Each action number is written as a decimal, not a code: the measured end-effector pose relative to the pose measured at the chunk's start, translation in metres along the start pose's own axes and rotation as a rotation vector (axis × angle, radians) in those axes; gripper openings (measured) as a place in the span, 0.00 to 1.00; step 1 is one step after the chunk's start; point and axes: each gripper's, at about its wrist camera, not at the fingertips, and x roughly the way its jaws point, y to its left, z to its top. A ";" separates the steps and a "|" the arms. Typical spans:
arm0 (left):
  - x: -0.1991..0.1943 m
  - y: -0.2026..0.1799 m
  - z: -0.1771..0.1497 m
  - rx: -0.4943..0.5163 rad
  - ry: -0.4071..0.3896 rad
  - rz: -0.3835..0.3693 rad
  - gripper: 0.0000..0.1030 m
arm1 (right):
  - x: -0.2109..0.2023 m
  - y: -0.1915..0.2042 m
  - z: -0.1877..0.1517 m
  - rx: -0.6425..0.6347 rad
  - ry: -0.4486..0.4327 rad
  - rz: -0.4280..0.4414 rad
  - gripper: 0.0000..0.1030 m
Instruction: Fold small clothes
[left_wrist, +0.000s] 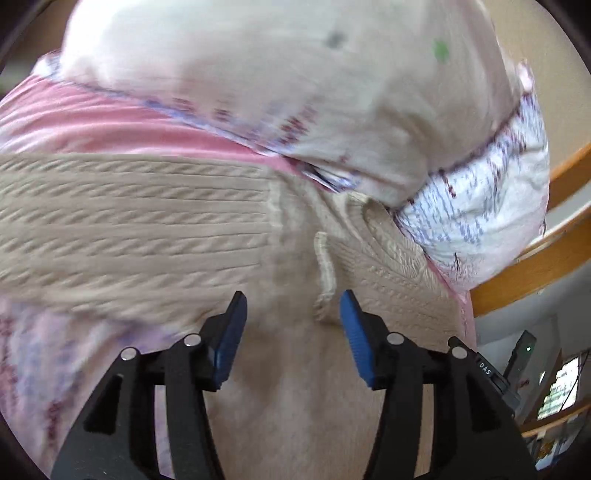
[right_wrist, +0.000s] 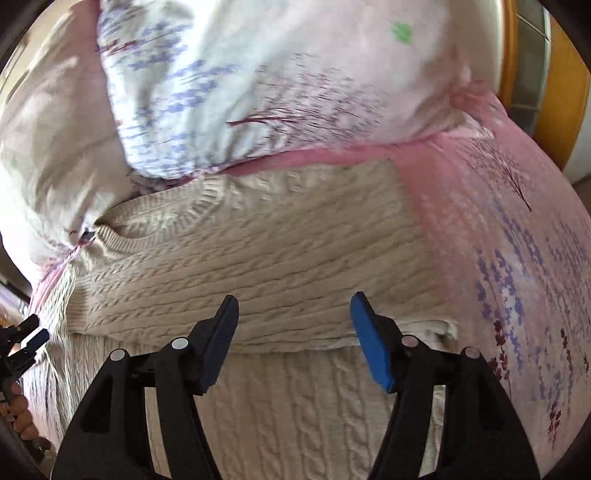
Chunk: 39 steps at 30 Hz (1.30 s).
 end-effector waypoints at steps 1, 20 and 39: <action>-0.015 0.015 -0.002 -0.035 -0.018 0.009 0.51 | -0.001 0.007 0.000 -0.020 -0.002 0.005 0.66; -0.121 0.201 0.004 -0.608 -0.300 0.208 0.32 | 0.006 0.038 -0.011 -0.022 0.045 0.126 0.67; -0.121 0.074 0.037 -0.376 -0.449 -0.202 0.06 | 0.001 0.024 -0.011 0.020 0.028 0.171 0.69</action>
